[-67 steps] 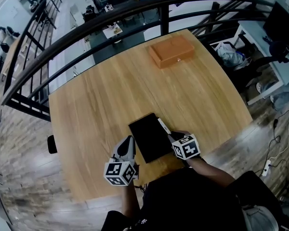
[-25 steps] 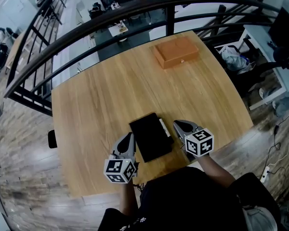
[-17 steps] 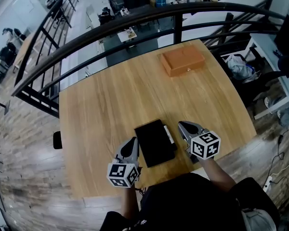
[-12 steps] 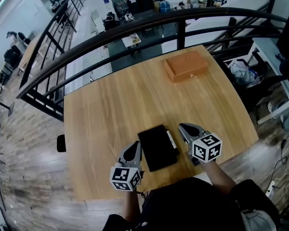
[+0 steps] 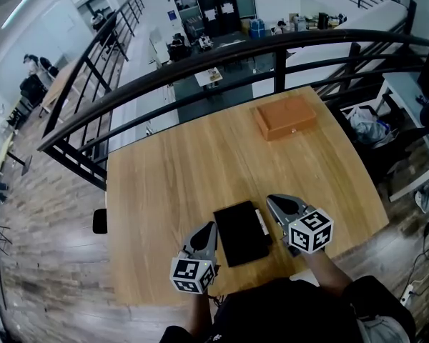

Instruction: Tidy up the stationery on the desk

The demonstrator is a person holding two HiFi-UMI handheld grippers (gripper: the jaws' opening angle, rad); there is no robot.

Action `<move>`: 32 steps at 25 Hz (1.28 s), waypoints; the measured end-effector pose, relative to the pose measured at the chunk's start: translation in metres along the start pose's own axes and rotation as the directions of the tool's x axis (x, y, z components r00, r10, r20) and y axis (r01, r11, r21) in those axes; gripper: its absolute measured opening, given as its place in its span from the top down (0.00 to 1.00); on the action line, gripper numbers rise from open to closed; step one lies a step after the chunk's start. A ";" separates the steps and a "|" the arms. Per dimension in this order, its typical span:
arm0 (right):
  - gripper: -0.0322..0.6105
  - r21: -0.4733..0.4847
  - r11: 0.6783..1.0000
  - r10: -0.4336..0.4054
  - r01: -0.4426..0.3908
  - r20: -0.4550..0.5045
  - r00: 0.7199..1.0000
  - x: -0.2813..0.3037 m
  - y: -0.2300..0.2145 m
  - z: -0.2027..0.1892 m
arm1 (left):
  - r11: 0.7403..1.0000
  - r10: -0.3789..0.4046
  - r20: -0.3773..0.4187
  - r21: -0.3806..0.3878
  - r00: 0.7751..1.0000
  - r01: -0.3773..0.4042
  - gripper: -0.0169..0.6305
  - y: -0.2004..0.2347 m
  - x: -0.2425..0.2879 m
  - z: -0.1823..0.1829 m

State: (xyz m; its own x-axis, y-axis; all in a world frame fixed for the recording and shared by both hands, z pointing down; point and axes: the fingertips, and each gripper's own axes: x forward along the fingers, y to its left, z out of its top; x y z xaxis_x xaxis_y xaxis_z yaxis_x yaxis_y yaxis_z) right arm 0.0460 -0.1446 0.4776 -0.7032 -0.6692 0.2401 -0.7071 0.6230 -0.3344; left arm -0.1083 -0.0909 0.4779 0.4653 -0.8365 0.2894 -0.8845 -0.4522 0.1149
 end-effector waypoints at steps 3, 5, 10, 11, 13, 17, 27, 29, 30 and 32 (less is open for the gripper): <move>0.94 -0.012 1.000 0.011 -0.011 0.005 1.000 0.002 0.004 0.004 | 1.000 0.003 0.005 -0.002 1.000 -0.003 0.98 0.001 -0.001 0.000; 0.94 -0.013 1.000 0.020 -0.020 0.006 1.000 0.002 0.006 0.004 | 1.000 0.005 0.006 -0.004 1.000 -0.005 0.98 0.001 -0.001 -0.001; 0.94 -0.027 0.999 0.030 -0.030 0.003 1.000 0.004 0.010 0.007 | 1.000 0.011 0.006 -0.011 1.000 -0.010 0.98 0.003 -0.002 -0.004; 0.94 -0.029 0.999 0.029 -0.029 0.003 1.000 0.004 0.009 0.008 | 1.000 0.010 0.006 -0.012 1.000 -0.010 0.98 0.003 -0.002 -0.004; 0.94 -0.031 0.999 0.027 -0.027 0.003 1.000 0.004 0.010 0.008 | 1.000 0.010 0.007 -0.013 1.000 -0.010 0.98 0.003 -0.002 -0.004; 0.94 -0.040 0.999 0.022 -0.022 -0.004 1.000 0.003 0.011 0.007 | 1.000 0.007 0.006 -0.016 1.000 -0.007 0.98 0.003 -0.002 -0.005; 0.94 -0.029 1.000 0.009 -0.010 -0.019 1.000 0.003 0.007 0.003 | 1.000 0.013 0.000 -0.021 1.000 -0.013 0.98 0.005 -0.001 -0.008; 0.94 -0.022 1.000 0.011 -0.012 -0.019 1.000 0.004 0.008 0.002 | 1.000 0.017 -0.002 -0.024 1.000 -0.017 0.98 0.007 -0.003 -0.009; 0.94 -0.017 1.000 0.015 -0.015 -0.016 1.000 0.004 0.008 0.002 | 1.000 0.018 -0.002 -0.024 1.000 -0.018 0.98 0.008 -0.002 -0.009; 0.94 -0.011 1.000 0.020 -0.021 -0.011 1.000 0.004 0.007 0.004 | 1.000 0.018 -0.005 -0.023 1.000 -0.018 0.98 0.006 -0.001 -0.009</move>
State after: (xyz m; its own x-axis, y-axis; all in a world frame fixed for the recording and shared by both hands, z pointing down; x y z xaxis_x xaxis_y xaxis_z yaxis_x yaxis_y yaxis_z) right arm 0.0387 -0.1445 0.4728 -0.7183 -0.6517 0.2437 -0.6933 0.6408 -0.3297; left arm -0.1144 -0.0903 0.4872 0.4492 -0.8430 0.2960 -0.8933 -0.4299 0.1313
